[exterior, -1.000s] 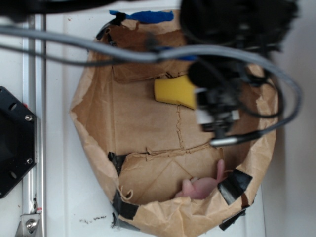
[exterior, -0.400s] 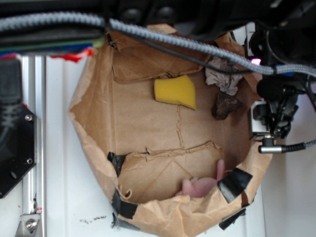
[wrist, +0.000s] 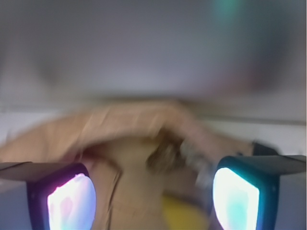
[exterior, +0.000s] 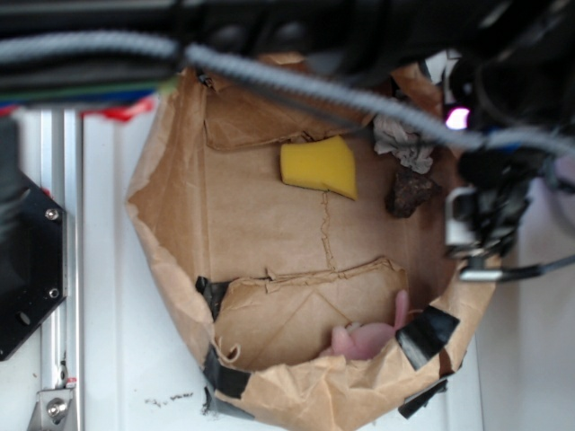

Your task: Grab the rock.

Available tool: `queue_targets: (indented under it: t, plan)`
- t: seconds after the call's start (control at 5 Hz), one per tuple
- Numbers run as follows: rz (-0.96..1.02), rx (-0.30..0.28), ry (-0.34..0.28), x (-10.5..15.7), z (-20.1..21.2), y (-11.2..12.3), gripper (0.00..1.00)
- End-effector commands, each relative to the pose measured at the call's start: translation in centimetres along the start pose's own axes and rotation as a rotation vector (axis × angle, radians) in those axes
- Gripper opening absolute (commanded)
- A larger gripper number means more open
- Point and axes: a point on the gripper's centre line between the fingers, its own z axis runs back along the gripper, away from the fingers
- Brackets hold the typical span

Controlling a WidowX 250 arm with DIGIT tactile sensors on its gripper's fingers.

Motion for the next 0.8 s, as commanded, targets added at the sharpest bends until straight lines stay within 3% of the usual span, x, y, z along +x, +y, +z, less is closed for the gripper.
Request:
queue_targets:
  t: [0.0, 0.2, 0.4, 0.6]
  plan:
    - [-0.144, 0.045, -0.073, -4.2, 4.5, -4.1, 1.00]
    - [-0.159, 0.093, -0.087, -3.0, 2.0, -4.6, 1.00]
    - [-0.379, 0.133, -0.031, -2.7, 0.6, -5.2, 1.00]
    - [-0.379, 0.133, -0.031, -2.7, 0.6, -5.2, 1.00]
